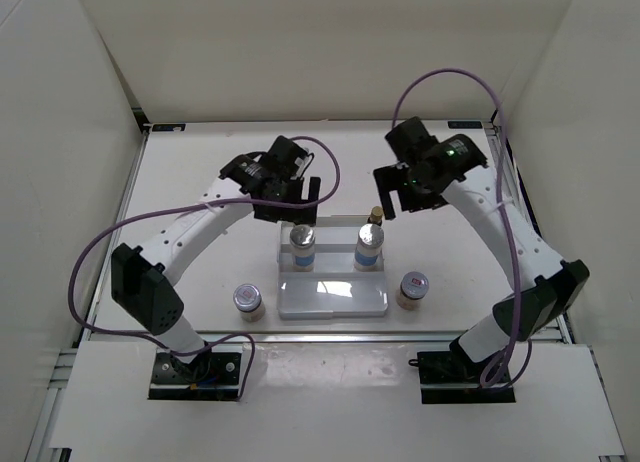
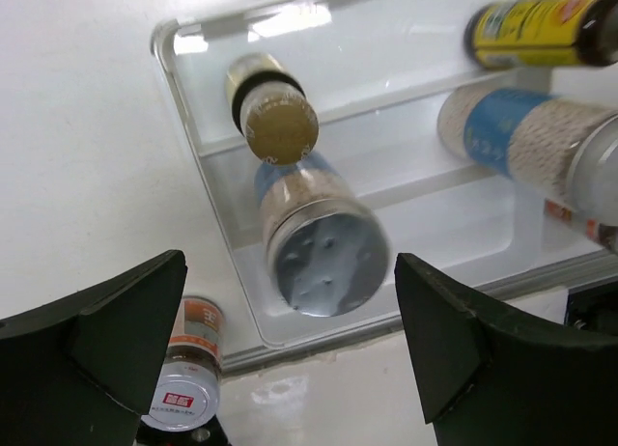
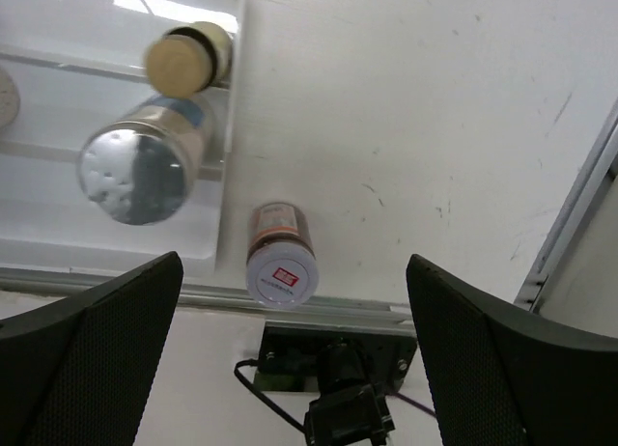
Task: Organize the condiment bottles
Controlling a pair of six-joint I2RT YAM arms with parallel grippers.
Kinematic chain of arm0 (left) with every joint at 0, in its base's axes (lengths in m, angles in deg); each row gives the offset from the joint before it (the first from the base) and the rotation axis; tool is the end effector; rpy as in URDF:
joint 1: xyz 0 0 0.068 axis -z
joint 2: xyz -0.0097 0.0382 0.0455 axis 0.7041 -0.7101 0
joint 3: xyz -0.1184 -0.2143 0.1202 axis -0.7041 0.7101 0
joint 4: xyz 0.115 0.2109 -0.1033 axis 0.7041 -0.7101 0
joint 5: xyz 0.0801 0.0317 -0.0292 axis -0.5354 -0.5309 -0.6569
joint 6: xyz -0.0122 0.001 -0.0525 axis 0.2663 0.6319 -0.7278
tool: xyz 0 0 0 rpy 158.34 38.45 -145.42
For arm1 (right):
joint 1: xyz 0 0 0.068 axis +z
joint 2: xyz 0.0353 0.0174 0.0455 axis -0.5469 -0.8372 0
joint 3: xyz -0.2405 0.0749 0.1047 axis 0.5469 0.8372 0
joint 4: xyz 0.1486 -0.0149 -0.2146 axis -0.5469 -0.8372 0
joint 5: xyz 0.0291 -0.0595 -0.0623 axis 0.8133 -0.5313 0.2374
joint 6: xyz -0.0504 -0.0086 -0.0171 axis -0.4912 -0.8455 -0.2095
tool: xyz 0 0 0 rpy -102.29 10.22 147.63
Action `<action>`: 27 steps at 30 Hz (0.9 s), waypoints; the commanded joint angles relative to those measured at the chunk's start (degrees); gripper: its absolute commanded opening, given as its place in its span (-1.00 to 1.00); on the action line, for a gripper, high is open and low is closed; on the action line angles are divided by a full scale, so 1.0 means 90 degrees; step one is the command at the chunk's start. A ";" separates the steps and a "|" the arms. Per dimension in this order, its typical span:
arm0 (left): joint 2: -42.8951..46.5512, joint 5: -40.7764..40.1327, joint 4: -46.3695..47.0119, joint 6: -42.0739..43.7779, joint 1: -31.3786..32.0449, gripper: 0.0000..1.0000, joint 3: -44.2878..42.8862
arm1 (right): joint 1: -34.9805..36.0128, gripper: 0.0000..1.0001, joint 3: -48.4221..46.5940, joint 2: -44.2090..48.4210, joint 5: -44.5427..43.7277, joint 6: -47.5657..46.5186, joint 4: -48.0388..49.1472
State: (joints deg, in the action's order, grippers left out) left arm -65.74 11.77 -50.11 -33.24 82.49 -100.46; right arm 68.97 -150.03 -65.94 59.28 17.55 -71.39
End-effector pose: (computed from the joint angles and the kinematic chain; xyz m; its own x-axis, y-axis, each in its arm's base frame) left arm 0.2612 -0.1994 0.3245 -0.8957 0.1597 -0.4150 0.2342 0.9628 -0.1350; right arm 0.2433 0.1618 0.3906 -0.8115 -0.3031 -0.4997 -0.2544 0.9529 -0.1650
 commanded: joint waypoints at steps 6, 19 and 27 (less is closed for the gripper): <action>0.1154 -0.0972 0.0063 -0.0143 0.0036 1.00 0.0025 | -0.1136 1.00 0.0885 0.0596 0.0886 0.0529 -0.0526; 0.2630 -0.2154 -0.0191 -0.0436 0.0036 1.00 0.1618 | -0.1430 1.00 0.3073 0.1133 0.1980 0.0842 0.0195; 0.2688 -0.2359 -0.0386 -0.0367 0.0036 1.00 0.1618 | -0.1430 1.00 0.4099 0.0859 0.2381 0.0842 0.0821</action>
State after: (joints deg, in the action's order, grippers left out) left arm -43.19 -7.03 -52.69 -36.56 82.49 -86.10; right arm 56.20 -114.86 -57.78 78.21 24.44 -66.76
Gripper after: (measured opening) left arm 0.996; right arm 0.998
